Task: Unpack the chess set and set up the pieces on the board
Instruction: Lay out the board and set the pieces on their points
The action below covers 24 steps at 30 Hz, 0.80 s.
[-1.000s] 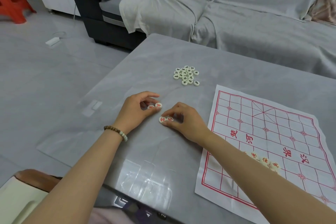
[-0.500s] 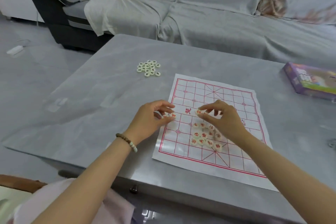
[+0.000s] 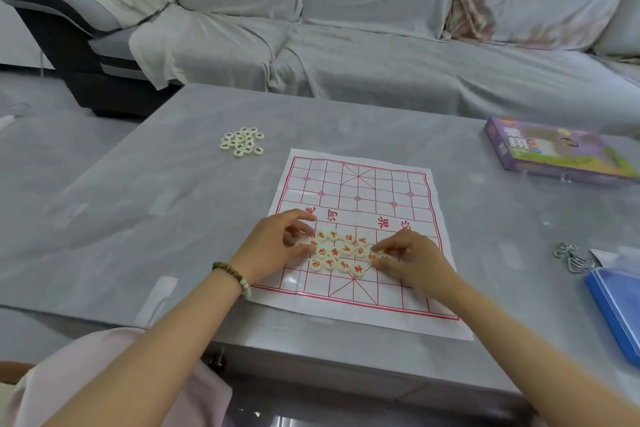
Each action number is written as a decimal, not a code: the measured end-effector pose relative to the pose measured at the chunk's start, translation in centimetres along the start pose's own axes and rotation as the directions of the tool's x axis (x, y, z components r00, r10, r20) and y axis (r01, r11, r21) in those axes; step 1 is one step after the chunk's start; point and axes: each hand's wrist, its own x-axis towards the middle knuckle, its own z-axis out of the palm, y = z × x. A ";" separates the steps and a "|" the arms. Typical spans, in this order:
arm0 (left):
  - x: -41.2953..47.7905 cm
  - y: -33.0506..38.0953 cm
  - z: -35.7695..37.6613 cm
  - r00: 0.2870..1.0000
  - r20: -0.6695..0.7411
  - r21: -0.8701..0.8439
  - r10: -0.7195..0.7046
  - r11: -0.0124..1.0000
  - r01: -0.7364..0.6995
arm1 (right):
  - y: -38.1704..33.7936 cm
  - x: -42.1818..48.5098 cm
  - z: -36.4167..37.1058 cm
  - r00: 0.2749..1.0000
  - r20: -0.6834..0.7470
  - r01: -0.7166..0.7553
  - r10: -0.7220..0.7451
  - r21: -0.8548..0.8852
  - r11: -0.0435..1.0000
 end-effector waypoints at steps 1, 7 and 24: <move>0.2 -0.1 -0.4 1.000 -0.001 0.002 -0.004 1.000 0.004 | -0.2 0.2 -0.4 1.000 0.009 -0.001 0.001 -0.001 1.000; 1.8 -3.4 -5.7 0.971 -0.231 0.083 -0.060 0.993 0.081 | -1.1 3.7 -1.4 0.986 -0.160 0.053 -0.044 0.055 0.997; 13.5 -13.5 -13.5 0.926 -0.376 0.317 -0.045 0.932 0.174 | -13.5 24.6 11.1 0.967 -0.015 0.256 -0.255 0.041 0.966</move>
